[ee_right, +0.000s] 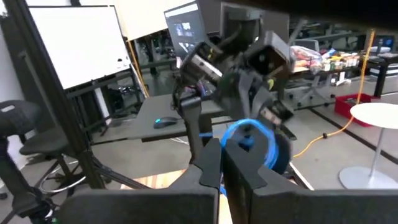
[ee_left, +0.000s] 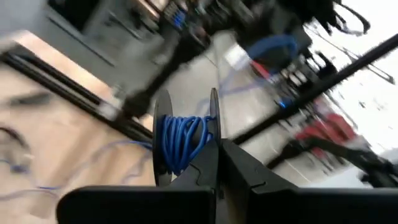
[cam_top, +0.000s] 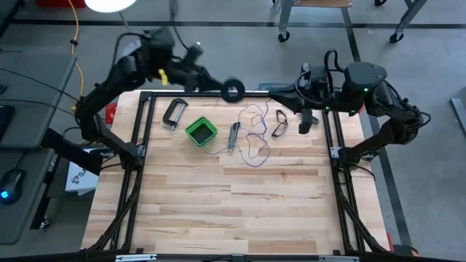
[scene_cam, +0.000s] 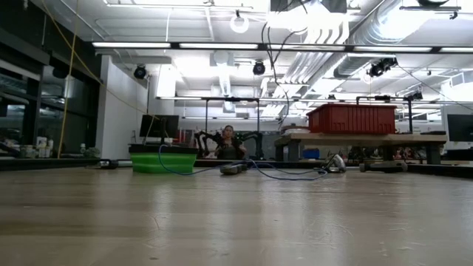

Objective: Coil cords
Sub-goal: Coil the blue wire onto the spool

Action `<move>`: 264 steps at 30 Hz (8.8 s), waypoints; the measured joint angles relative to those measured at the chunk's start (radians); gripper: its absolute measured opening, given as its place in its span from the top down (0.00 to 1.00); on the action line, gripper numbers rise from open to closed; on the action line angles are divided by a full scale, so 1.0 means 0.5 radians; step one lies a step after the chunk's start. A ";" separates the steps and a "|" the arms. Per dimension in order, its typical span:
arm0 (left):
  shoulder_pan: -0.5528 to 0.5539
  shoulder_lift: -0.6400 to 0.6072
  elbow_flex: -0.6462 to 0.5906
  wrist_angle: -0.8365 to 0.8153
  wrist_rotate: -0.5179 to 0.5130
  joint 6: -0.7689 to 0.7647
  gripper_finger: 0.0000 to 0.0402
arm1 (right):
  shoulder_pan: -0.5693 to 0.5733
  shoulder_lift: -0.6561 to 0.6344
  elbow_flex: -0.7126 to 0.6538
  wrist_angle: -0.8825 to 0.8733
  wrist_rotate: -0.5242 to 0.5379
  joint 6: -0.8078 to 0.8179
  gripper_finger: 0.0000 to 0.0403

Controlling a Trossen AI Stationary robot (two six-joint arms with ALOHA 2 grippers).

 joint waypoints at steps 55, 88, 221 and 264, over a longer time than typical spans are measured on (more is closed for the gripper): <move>-0.410 0.694 0.000 3.406 -0.150 -1.262 1.00 | 0.053 0.252 0.001 0.633 -0.641 0.336 1.00; -0.157 0.070 0.003 1.797 0.040 -0.287 1.00 | 0.015 0.372 0.000 0.480 -0.185 0.237 0.52; 0.131 -0.064 0.003 1.450 0.094 0.177 1.00 | -0.022 0.263 -0.003 0.239 0.092 -0.211 0.47; -0.125 -0.046 0.001 1.854 -0.283 0.423 1.00 | 0.045 0.784 0.000 0.946 0.803 0.325 0.54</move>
